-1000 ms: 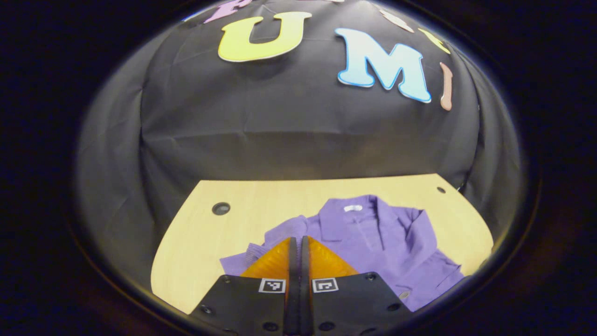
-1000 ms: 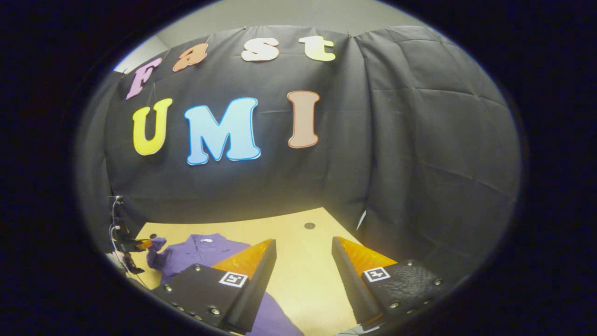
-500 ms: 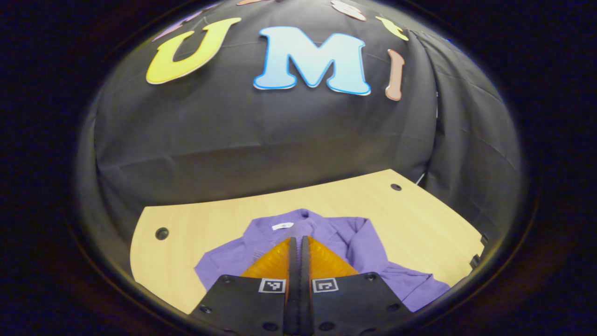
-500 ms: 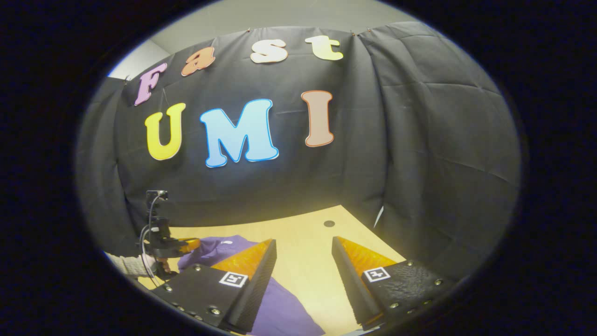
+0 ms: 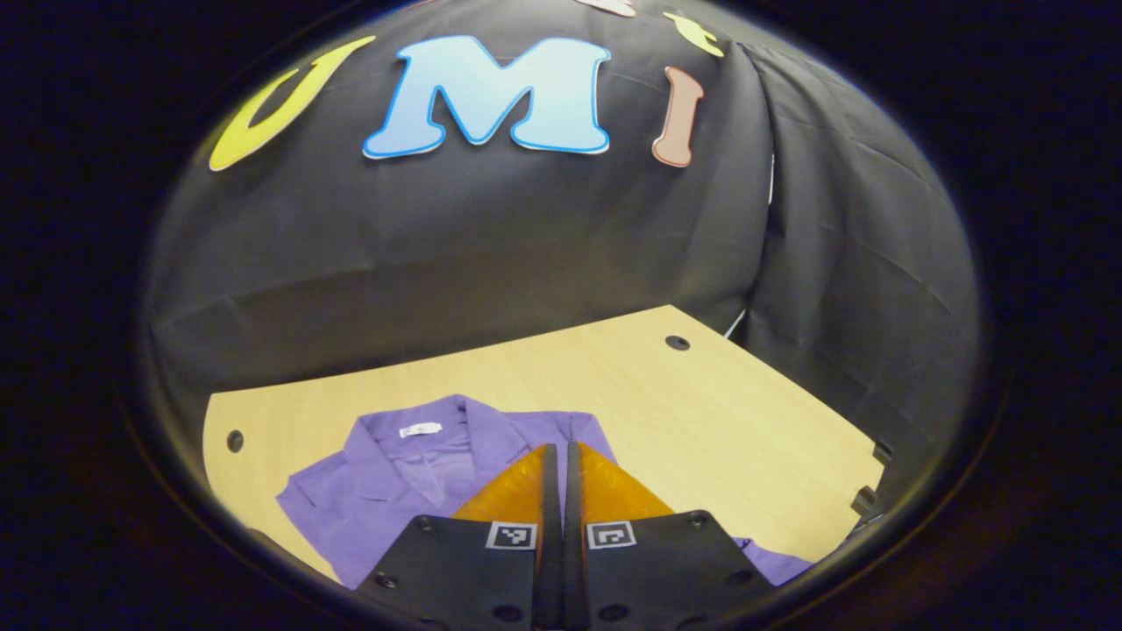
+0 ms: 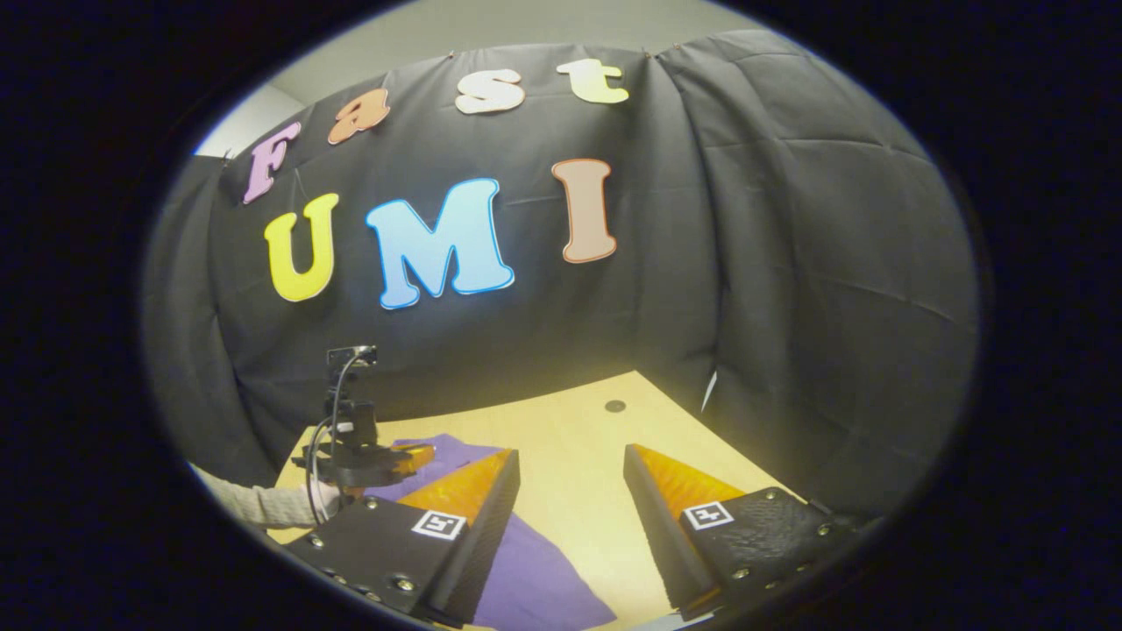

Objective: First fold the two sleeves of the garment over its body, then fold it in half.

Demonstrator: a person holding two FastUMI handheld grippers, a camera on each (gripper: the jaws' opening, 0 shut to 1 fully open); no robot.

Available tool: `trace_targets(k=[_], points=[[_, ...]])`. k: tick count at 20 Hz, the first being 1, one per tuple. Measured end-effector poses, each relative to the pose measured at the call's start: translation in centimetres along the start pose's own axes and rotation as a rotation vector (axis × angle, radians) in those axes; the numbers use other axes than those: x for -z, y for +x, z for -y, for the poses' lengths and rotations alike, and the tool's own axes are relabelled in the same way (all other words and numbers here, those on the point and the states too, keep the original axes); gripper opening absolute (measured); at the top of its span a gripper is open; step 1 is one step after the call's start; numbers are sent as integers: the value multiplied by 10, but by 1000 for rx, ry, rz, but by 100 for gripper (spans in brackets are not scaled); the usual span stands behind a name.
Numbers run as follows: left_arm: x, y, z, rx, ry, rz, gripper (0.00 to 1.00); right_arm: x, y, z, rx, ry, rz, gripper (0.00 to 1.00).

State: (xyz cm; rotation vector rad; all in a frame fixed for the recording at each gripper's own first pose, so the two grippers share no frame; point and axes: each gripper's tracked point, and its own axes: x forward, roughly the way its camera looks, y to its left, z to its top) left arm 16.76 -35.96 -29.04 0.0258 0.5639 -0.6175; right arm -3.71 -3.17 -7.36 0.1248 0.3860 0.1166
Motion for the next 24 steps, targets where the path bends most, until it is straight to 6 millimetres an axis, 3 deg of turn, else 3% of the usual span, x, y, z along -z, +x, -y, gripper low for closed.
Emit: trace_targets(k=[5,7,14,18,21,22,24], points=[[10,0,4,2,20,-21,7,14,11,7,-7,16,-22,75],[16,-8,-6,-21,20,-27,6,21,15,2,-25,19,-37,75],[49,-50,-26,-34,-23,-69,7,65,38,-23,-113,-12,-140,75],[69,-86,-39,-62,-31,-81,6,106,48,-43,-180,-46,-232,75],[102,-109,-43,-70,-62,-123,49,134,53,-57,-231,-55,-295,75],[114,-117,-45,-79,-72,-139,54,142,54,-59,-241,-60,-314,75],[137,-134,-52,-112,-87,-174,54,160,56,-61,-257,-75,-358,75]])
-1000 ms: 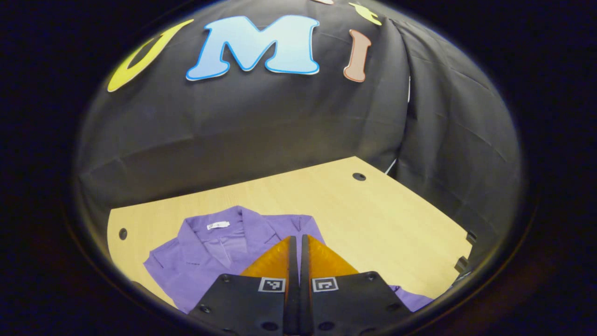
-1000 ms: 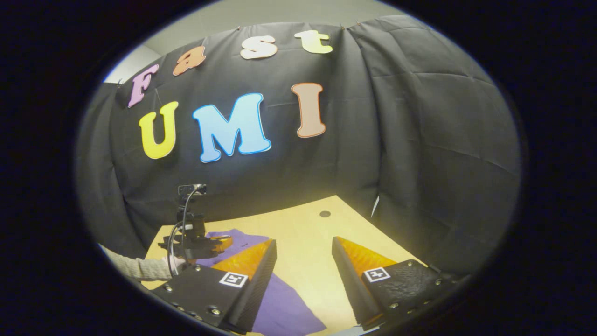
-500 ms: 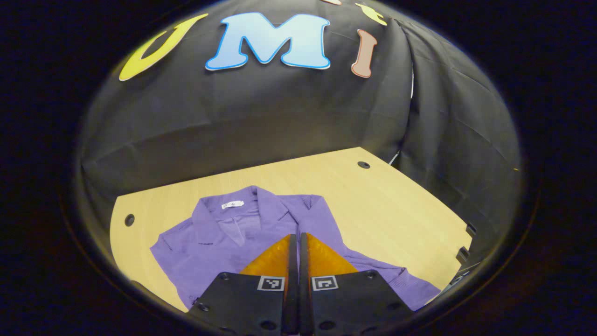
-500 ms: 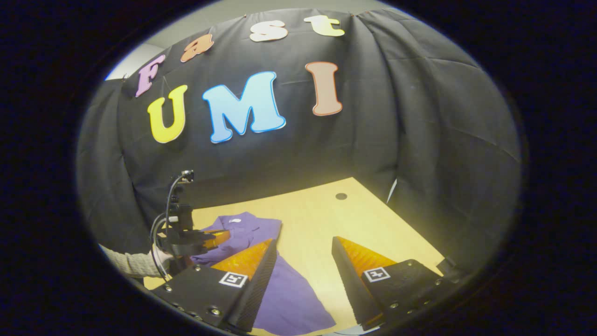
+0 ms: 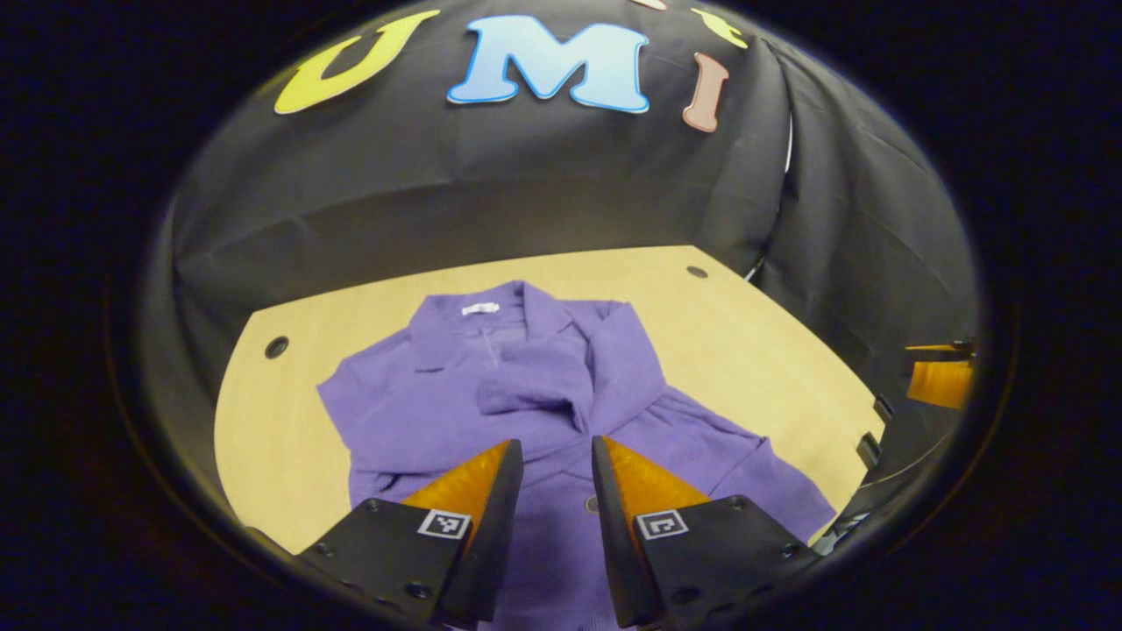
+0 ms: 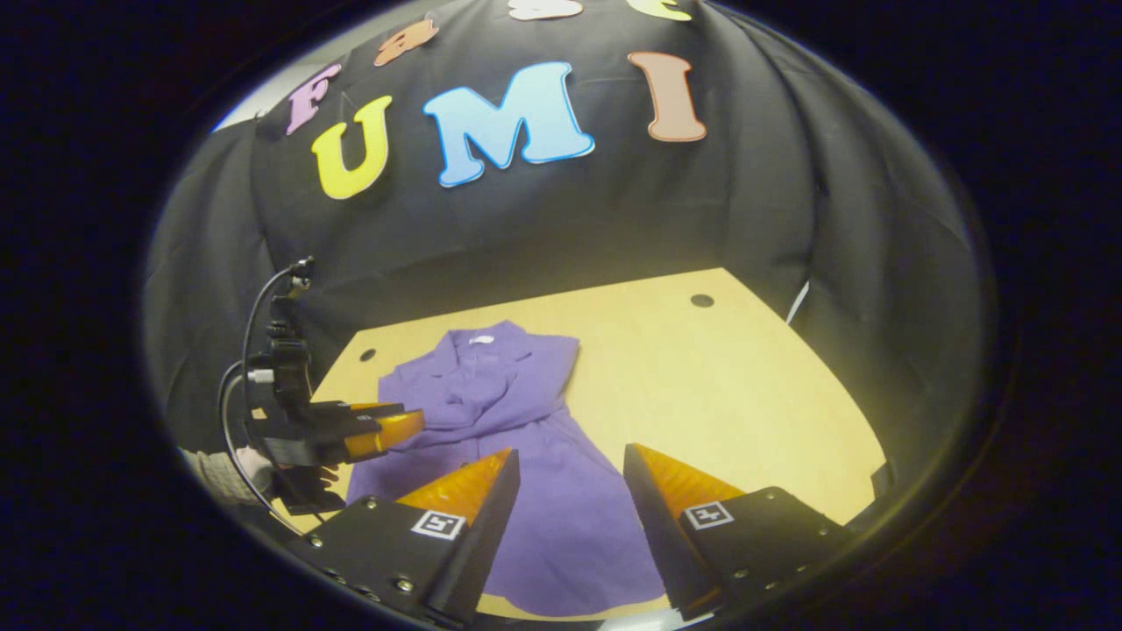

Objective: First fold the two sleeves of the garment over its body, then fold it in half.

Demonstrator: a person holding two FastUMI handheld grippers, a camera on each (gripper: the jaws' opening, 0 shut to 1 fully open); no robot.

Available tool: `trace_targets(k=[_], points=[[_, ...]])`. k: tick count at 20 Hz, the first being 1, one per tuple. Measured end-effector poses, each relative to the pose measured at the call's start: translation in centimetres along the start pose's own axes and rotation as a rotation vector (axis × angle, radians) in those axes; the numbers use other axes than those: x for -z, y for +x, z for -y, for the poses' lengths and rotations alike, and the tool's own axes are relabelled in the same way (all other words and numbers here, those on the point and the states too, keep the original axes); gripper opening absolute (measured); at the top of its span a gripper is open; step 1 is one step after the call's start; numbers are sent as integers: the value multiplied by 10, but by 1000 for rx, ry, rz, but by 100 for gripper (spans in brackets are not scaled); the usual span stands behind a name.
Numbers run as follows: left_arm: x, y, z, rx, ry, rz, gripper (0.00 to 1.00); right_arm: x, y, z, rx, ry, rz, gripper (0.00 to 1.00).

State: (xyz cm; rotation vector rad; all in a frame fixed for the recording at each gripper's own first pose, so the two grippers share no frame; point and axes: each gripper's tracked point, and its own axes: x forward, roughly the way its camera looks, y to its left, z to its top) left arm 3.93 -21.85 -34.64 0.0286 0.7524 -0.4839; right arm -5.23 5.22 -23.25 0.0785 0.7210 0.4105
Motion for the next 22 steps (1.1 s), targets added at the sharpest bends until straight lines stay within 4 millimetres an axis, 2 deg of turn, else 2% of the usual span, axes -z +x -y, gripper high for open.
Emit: trace_targets(k=[4,9,12,17,22], points=[[44,-26,-13,-33,-43,-57,80,34,14,0,-30,-30,-105,76],[102,-56,-32,-95,-91,-154,76,77,26,6,-13,-80,-228,76],[136,-70,-41,-125,-128,-218,82,107,30,3,-19,-83,-318,76],[178,-90,-45,-144,-146,-308,80,156,32,3,-8,-82,-478,76],[210,-105,-43,-154,-178,-397,80,183,28,9,28,-116,-569,76]])
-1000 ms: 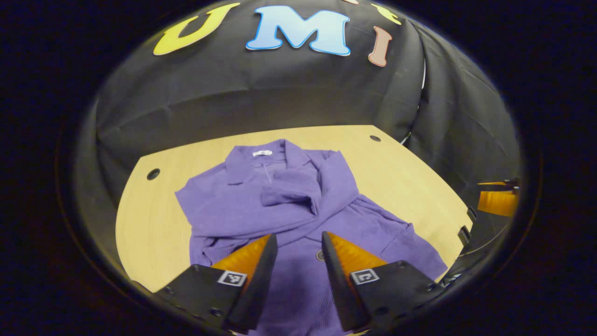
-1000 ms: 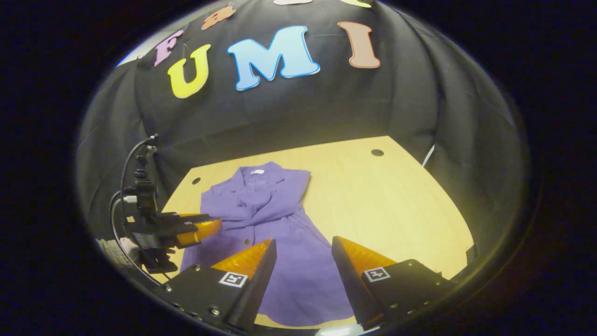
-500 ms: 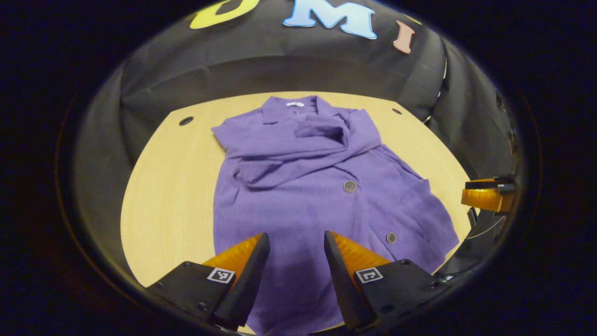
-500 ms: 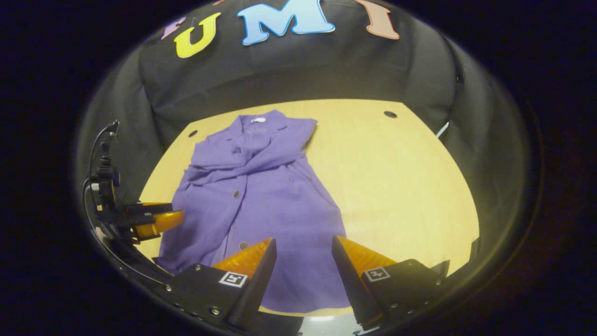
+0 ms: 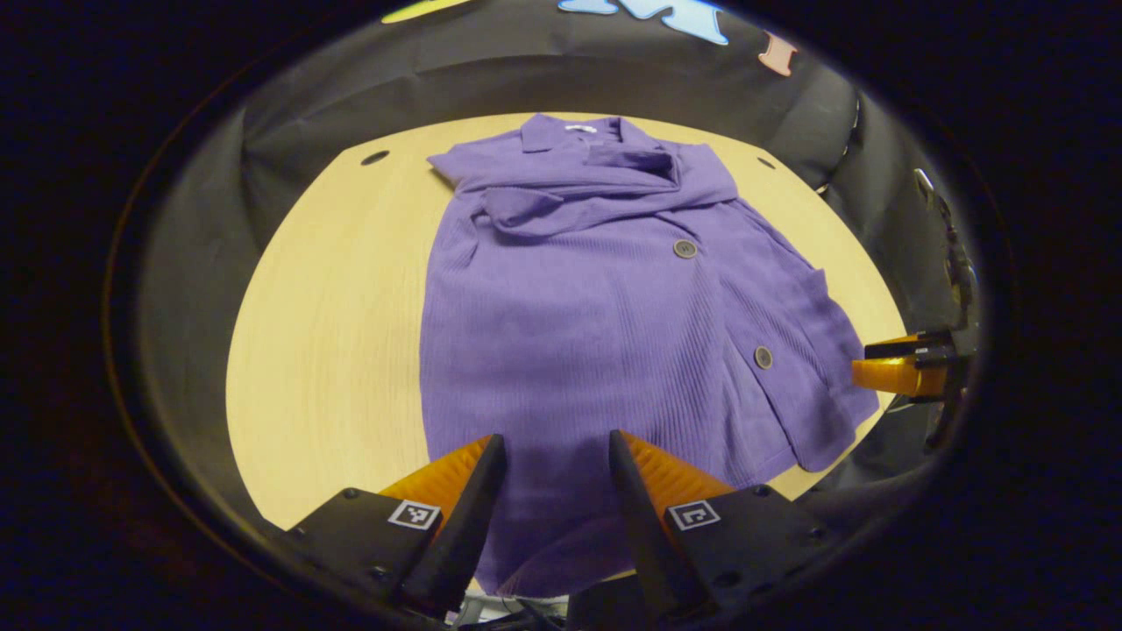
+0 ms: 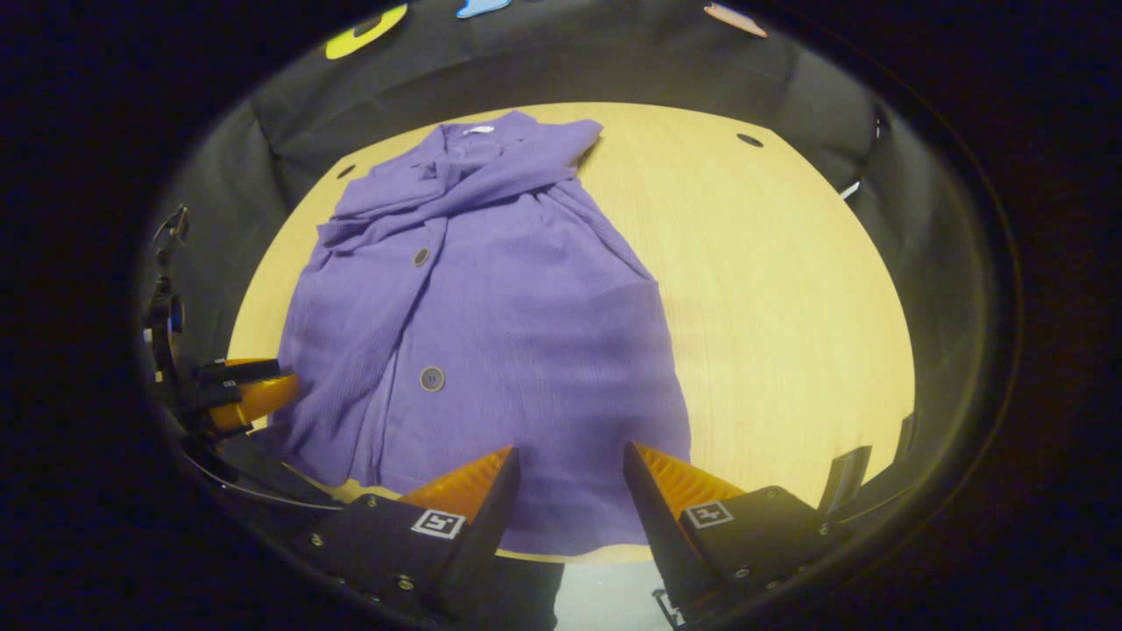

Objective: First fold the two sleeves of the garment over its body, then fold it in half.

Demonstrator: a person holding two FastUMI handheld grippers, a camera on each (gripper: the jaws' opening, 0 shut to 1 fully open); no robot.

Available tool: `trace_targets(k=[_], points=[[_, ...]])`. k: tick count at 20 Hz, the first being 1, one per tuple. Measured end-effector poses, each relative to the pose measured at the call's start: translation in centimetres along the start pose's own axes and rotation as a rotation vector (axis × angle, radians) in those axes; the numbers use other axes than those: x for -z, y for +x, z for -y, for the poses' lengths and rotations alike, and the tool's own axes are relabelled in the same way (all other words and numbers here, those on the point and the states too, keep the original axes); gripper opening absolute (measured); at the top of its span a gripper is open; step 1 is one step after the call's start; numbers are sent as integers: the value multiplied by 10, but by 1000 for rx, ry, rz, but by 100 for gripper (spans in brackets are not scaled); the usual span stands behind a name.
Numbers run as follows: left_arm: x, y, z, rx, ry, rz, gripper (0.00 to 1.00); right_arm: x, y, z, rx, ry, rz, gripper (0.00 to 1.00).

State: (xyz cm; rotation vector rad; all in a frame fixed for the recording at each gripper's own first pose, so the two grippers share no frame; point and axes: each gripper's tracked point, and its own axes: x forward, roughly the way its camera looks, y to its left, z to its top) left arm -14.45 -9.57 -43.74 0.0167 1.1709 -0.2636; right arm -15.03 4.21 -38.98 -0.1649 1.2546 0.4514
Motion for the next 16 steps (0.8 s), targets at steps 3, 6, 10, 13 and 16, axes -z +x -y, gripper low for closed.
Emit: trace_targets(k=[3,6,10,13,16], points=[[19,2,-12,-29,-15,-77,80,11,4,-1,17,7,-52,75],[26,5,-19,-44,-35,-124,74,16,10,-1,40,-5,-98,74],[32,11,-16,-78,25,-189,82,29,20,-3,48,-20,-171,74],[28,12,-15,-82,7,-215,82,35,24,-1,63,-54,-213,80],[29,13,-15,-85,10,-250,82,35,25,-2,64,-42,-255,79]])
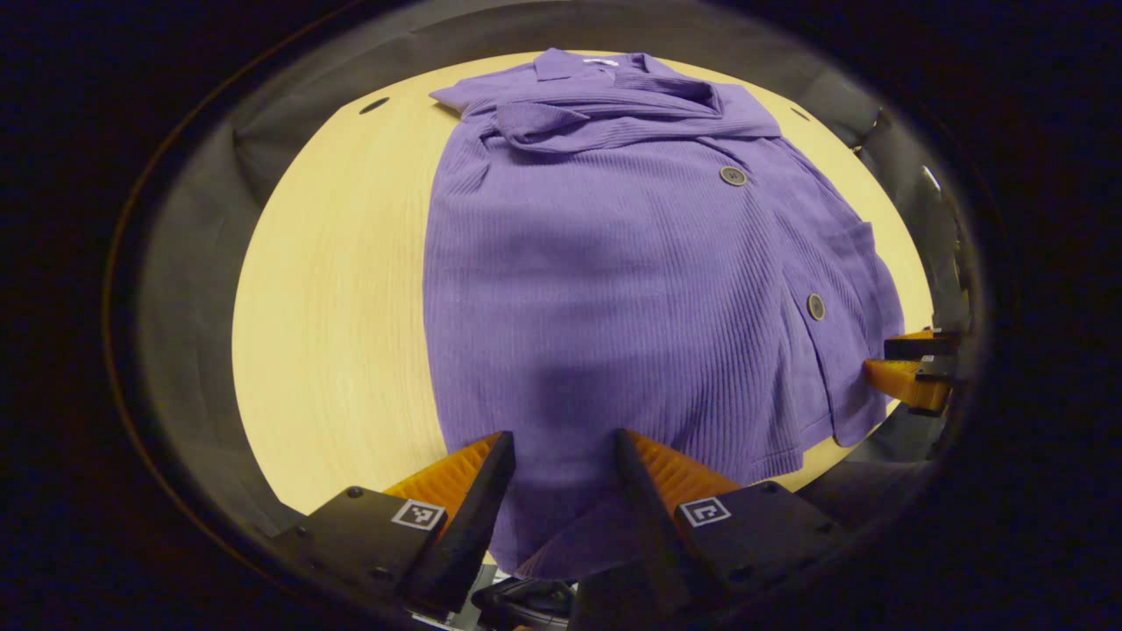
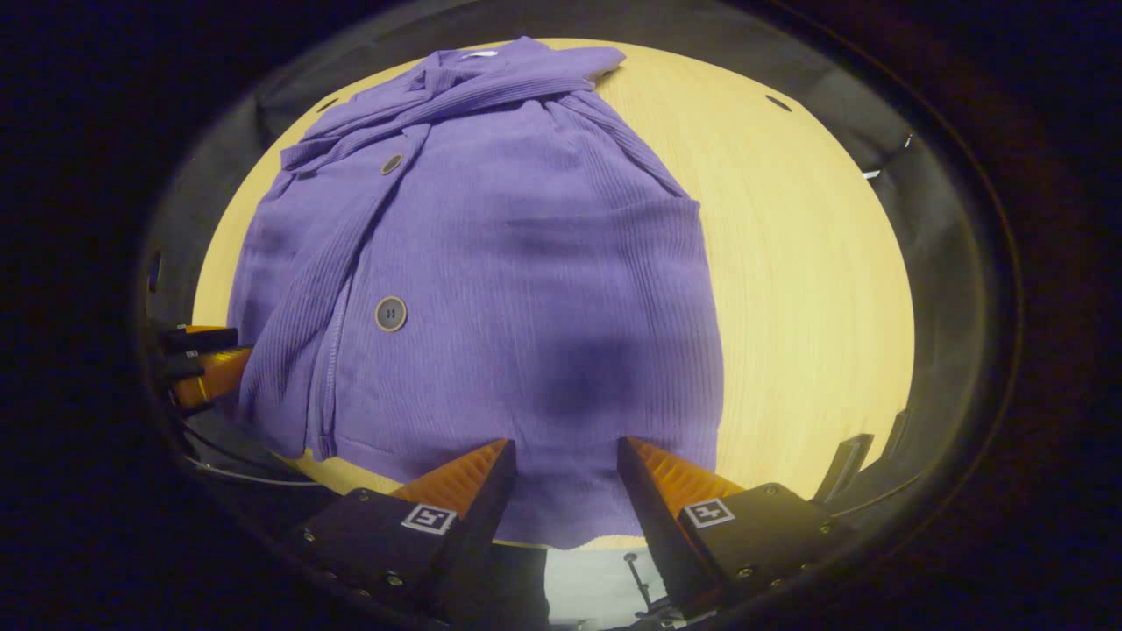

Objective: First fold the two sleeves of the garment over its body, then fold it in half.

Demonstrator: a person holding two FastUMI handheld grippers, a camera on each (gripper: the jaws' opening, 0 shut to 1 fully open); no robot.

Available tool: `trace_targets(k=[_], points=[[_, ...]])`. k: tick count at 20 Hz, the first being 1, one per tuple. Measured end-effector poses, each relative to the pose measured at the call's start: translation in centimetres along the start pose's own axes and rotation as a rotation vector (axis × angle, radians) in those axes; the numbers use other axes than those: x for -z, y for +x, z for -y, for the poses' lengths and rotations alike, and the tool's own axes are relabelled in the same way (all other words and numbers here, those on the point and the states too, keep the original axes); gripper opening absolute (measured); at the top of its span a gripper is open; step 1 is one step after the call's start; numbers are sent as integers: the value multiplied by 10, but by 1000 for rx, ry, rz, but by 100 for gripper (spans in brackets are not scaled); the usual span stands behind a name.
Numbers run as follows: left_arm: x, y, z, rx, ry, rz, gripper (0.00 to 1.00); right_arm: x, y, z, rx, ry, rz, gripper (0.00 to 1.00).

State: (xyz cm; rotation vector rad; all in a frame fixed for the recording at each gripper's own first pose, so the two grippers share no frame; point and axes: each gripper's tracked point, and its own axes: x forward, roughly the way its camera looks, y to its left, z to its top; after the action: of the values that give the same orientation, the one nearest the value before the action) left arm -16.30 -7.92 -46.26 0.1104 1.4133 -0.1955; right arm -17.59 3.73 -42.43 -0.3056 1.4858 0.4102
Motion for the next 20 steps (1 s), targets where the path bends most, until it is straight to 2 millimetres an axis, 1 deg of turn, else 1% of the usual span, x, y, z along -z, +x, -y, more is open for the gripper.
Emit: trace_targets(k=[3,5,6,7,8,9,10,11,12,13,14,15,16,17,18,19,20], points=[[-3,3,2,1,-19,-27,84,-3,3,1,2,26,-41,80],[-3,3,2,2,-15,-27,84,-6,3,-2,14,10,-31,80],[-4,2,3,2,-12,-23,82,-6,4,-2,17,9,-17,80],[-4,2,3,3,-7,-29,77,-5,2,-3,17,2,-27,77],[-6,2,2,8,-6,-17,80,-6,2,-2,13,8,-23,77],[-6,1,1,10,-9,-22,74,-7,4,-3,8,4,-32,69],[-10,2,-2,7,-11,-5,69,-11,-3,-2,0,14,-14,65],[-18,1,-1,9,-49,49,49,-16,3,-5,-10,54,15,45],[-18,-2,-1,9,-68,28,29,-16,5,-5,-21,62,15,25],[-22,-3,-2,8,-55,33,9,-14,3,-7,-29,68,10,5],[-18,-4,-1,-1,-44,27,9,-15,3,-7,-35,61,9,5],[-21,-1,0,-4,-33,39,9,-16,4,-7,-39,64,17,5],[-22,-4,-1,-9,-34,39,6,-15,-3,-7,-41,61,22,5],[-22,-2,-1,-3,-45,46,7,-17,3,-8,-44,59,33,1],[-23,-3,-2,1,-60,51,7,-18,2,-8,-48,56,39,1],[-24,-4,-3,6,-76,60,7,-20,-1,-11,-61,60,51,1],[-27,-7,-4,6,-87,75,7,-26,-6,-11,-71,71,74,1]])
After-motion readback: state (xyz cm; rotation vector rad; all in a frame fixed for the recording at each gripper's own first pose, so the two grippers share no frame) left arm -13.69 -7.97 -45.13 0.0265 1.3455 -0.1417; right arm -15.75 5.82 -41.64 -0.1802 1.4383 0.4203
